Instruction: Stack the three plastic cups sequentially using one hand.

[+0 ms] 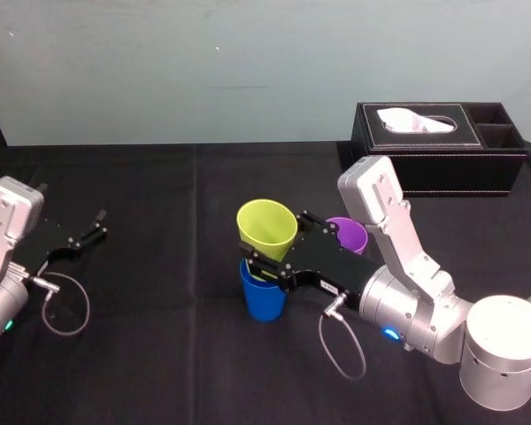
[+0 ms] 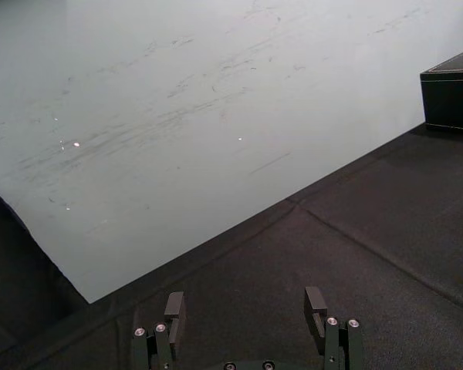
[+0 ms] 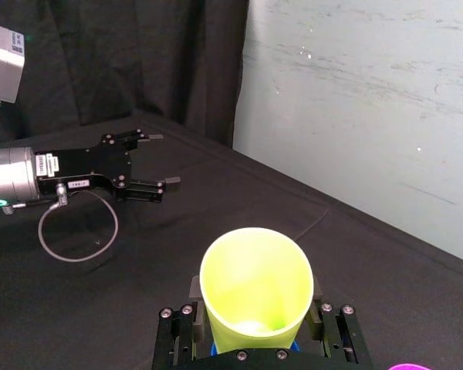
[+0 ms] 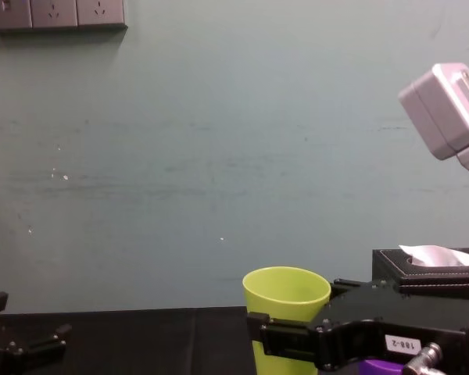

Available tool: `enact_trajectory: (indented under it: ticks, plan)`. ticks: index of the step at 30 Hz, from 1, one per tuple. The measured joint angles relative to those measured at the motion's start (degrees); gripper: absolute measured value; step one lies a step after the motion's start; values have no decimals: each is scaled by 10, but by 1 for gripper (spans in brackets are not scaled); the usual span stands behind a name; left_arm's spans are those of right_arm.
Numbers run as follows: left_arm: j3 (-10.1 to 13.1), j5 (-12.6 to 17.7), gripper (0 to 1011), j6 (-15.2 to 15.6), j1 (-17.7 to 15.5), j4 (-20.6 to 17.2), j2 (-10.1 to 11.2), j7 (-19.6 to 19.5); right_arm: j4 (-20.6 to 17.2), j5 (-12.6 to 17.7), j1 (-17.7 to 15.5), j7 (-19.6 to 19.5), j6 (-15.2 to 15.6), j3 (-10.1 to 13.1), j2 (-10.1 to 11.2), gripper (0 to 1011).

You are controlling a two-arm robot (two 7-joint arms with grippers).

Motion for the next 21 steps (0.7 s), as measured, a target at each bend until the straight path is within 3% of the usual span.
enact_trajectory:
  ticks: [21]
  plan:
    - [0,0,1010,0,0,0,0,0,7,5,-5,1,-4,0,0,736]
